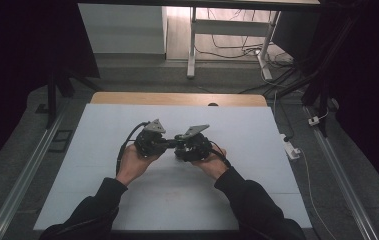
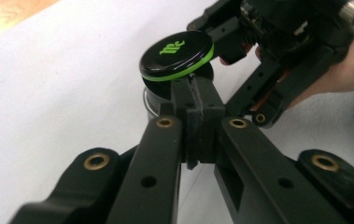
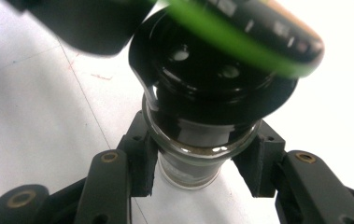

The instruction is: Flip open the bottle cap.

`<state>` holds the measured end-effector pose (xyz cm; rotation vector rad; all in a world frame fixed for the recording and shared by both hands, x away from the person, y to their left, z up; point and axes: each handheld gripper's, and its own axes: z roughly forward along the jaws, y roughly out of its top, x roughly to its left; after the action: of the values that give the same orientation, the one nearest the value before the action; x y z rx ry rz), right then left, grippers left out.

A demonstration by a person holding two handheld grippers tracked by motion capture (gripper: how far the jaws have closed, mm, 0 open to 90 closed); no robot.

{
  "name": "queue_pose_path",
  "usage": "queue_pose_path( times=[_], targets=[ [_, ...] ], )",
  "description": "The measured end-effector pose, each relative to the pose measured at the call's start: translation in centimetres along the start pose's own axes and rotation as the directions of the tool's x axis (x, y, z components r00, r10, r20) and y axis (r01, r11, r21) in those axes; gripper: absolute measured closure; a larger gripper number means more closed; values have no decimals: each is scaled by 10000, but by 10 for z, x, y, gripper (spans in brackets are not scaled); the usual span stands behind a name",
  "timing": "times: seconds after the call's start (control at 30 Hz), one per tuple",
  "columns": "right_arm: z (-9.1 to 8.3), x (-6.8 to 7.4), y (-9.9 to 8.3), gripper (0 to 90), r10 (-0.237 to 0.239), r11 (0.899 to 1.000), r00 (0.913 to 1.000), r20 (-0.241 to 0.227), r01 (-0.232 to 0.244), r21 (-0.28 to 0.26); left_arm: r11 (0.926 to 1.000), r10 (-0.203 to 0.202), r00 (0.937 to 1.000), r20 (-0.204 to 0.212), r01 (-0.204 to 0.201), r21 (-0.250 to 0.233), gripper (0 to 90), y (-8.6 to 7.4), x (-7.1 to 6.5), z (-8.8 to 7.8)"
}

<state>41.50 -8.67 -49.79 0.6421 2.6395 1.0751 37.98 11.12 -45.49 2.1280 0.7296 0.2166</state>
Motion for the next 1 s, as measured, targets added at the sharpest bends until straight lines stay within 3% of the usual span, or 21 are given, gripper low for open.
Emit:
queue_pose_path(
  times=[0.57, 1.0],
  targets=[
    [0, 0, 0, 528, -183, 9998, 9998, 57, 183, -51, 9990, -359, 9975, -601, 341, -301, 888, 15, 16, 1],
    [0, -1, 0, 525, -167, 9999, 9999, 9, 167, -28, 9995, -277, 9985, -474, 268, -190, 840, 10, 15, -3]
  ],
)
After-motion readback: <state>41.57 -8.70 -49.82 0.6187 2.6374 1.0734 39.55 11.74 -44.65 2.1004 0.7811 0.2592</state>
